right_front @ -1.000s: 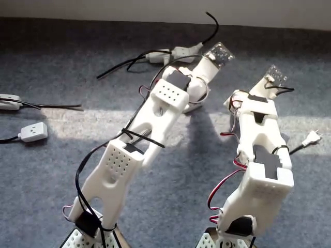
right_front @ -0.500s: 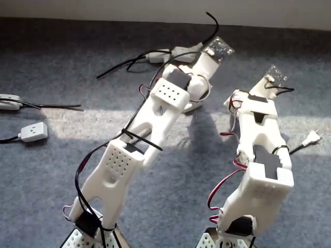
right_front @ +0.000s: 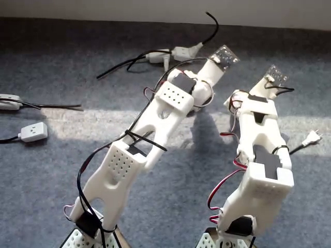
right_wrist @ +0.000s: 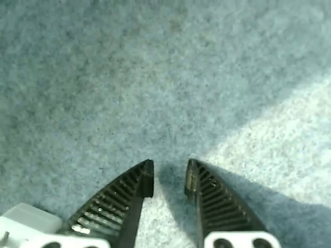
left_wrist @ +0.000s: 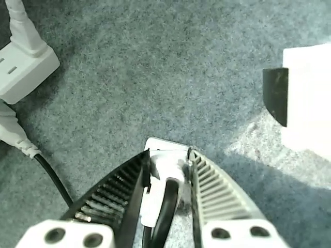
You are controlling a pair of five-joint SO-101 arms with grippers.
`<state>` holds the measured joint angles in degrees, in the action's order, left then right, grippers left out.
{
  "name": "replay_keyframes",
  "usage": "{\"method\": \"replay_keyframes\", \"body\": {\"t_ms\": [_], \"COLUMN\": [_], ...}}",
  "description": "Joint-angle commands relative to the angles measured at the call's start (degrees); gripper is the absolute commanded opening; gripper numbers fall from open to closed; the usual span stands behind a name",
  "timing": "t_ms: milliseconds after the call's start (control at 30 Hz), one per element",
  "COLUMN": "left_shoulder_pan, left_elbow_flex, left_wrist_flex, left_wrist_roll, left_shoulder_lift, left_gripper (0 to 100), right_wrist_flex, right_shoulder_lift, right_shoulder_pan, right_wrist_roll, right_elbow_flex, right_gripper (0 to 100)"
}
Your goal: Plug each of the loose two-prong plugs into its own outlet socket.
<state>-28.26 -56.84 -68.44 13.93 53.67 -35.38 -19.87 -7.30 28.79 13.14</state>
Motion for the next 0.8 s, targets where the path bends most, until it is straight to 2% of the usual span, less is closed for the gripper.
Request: {"method": "replay_keyframes", "body": {"t_ms": [0,233,400,767], "left_shoulder_pan": [-0.57,-0.31,-0.57,-2.51], "left_elbow_flex": [-0.13,-0.57,-0.57,-0.66], "left_wrist_flex": [0.26,3.96,1.49,-3.87], "left_wrist_roll": [1.05,6.59,11.78,12.66], "left_shoulder_lift": [-1.71,3.65,4.18,4.00], "left_gripper": [1,1,1,1], "right_wrist_flex": [1.01,1.01,1.01,1.01], "right_shoulder_lift": [0.92,0.92,0.92,0.92], "right_shoulder_pan": [0.31,0.31,0.22,0.04], "right_wrist_roll": [0.26,0.26,0.26,0.26], "right_elbow_flex": [-0.31,-0.31,-0.31,-0.31], "right_gripper": [12.3,12.3,12.3,12.3]}}
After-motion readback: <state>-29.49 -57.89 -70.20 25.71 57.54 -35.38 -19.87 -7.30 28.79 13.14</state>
